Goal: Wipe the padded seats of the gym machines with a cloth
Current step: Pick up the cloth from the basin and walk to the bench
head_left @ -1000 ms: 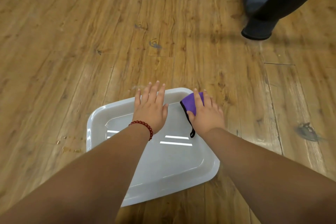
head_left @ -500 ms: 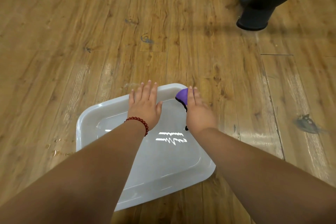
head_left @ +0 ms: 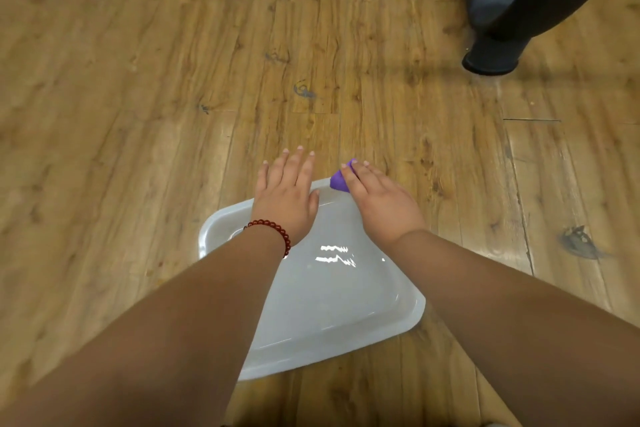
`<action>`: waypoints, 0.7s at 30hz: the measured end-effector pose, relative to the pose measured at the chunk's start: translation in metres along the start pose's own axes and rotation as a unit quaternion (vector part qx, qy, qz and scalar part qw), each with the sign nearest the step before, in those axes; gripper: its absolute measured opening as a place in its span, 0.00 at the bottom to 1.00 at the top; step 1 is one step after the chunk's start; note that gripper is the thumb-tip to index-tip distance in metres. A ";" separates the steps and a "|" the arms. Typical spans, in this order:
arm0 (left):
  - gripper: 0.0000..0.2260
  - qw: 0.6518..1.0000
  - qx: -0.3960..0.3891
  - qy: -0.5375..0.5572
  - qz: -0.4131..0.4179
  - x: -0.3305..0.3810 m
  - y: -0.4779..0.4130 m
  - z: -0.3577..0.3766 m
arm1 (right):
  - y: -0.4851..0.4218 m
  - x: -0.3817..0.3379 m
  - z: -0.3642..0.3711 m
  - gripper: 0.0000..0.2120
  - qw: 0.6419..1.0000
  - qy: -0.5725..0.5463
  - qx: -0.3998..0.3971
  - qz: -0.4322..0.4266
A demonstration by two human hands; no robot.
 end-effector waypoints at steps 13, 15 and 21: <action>0.27 1.000 0.003 -0.007 -0.022 -0.031 0.056 -0.232 | 0.022 -0.130 -0.210 0.32 0.993 0.078 0.008 -0.088; 0.27 0.999 0.004 -0.015 -0.034 -0.036 0.067 -0.275 | 0.027 -0.154 -0.252 0.32 0.993 0.063 -0.017 -0.100; 0.28 0.997 0.016 -0.016 -0.069 -0.047 0.094 -0.399 | 0.041 -0.209 -0.363 0.31 0.989 0.070 -0.063 -0.115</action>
Point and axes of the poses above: each hand's wrist, its own y-axis away from the middle knuckle, its own z-axis out of the palm, x = y × z, the point moved 10 cm from there along -y, towards the middle knuckle, and after that the axes turned 2 degrees about x, right-handed, at the moved point
